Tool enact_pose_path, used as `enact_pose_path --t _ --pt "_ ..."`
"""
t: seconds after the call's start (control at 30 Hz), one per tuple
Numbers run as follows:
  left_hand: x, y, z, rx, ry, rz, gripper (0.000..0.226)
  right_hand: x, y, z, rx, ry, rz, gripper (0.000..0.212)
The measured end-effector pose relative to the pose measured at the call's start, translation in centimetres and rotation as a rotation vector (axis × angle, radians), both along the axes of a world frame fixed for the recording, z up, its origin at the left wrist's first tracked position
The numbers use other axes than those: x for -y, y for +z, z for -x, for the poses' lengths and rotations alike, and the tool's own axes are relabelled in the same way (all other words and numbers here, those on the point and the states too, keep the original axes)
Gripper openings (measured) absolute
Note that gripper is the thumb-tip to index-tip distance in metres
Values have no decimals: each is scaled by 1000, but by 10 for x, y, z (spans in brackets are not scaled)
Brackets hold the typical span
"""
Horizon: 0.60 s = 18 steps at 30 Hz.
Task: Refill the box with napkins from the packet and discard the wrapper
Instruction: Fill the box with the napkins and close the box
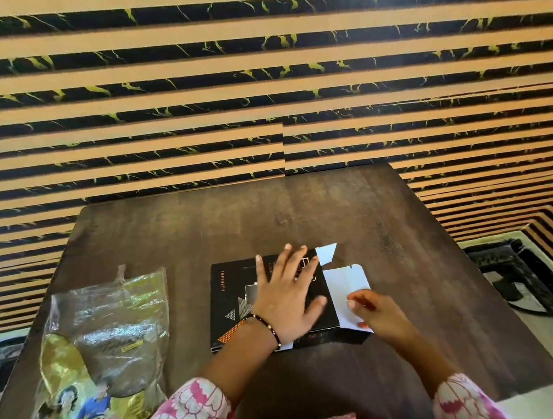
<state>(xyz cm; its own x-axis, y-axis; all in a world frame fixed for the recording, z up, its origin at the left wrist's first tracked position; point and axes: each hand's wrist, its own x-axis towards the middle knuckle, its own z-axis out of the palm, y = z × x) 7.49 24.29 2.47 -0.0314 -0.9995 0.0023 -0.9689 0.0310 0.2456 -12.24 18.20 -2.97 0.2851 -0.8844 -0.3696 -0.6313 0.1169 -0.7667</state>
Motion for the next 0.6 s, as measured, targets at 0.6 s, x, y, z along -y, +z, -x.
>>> enact_pose_path --t 0.6 --pt "0 -12 36 89 125 -93 102 49 50 -64 276 -167 -113 60"
